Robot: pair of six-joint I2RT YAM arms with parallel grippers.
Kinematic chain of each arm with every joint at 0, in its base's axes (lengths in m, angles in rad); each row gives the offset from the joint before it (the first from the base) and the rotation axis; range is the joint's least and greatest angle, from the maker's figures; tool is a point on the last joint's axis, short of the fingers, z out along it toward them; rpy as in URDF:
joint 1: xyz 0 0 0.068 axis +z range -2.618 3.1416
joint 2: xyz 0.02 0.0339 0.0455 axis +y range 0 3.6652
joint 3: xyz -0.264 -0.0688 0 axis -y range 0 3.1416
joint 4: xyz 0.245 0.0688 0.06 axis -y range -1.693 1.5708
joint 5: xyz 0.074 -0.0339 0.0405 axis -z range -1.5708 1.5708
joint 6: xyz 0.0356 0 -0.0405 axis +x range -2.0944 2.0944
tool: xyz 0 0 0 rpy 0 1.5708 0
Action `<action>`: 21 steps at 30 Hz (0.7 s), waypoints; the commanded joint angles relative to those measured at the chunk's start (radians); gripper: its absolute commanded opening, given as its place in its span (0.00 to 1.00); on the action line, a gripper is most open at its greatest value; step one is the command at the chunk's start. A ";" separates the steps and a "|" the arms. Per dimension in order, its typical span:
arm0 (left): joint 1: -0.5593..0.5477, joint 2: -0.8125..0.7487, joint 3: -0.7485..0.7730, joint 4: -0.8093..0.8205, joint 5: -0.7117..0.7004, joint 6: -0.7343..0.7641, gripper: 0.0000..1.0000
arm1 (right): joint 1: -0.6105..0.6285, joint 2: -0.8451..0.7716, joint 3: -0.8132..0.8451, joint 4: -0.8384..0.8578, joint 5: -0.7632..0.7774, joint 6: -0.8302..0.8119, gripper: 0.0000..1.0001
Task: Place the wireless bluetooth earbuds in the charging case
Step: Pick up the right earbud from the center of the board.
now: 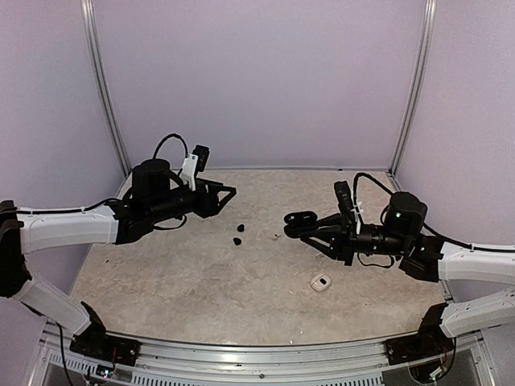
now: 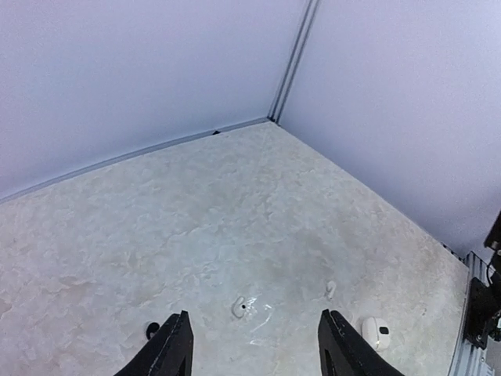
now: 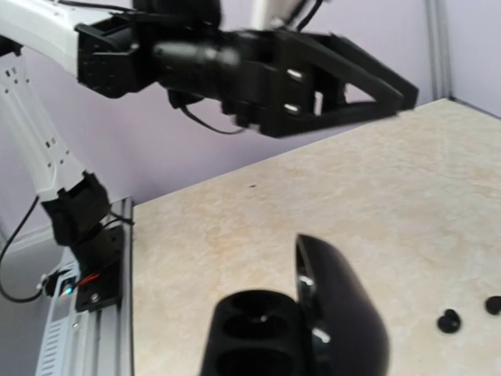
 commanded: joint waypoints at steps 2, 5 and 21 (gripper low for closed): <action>0.057 0.154 0.107 -0.211 -0.055 0.008 0.52 | -0.031 -0.041 -0.020 -0.019 0.022 0.023 0.03; 0.074 0.219 0.144 -0.235 -0.042 -0.010 0.49 | -0.036 -0.045 -0.029 -0.018 0.017 0.023 0.02; 0.178 0.492 0.325 -0.360 0.118 0.087 0.42 | -0.038 -0.052 -0.034 -0.028 -0.144 -0.054 0.02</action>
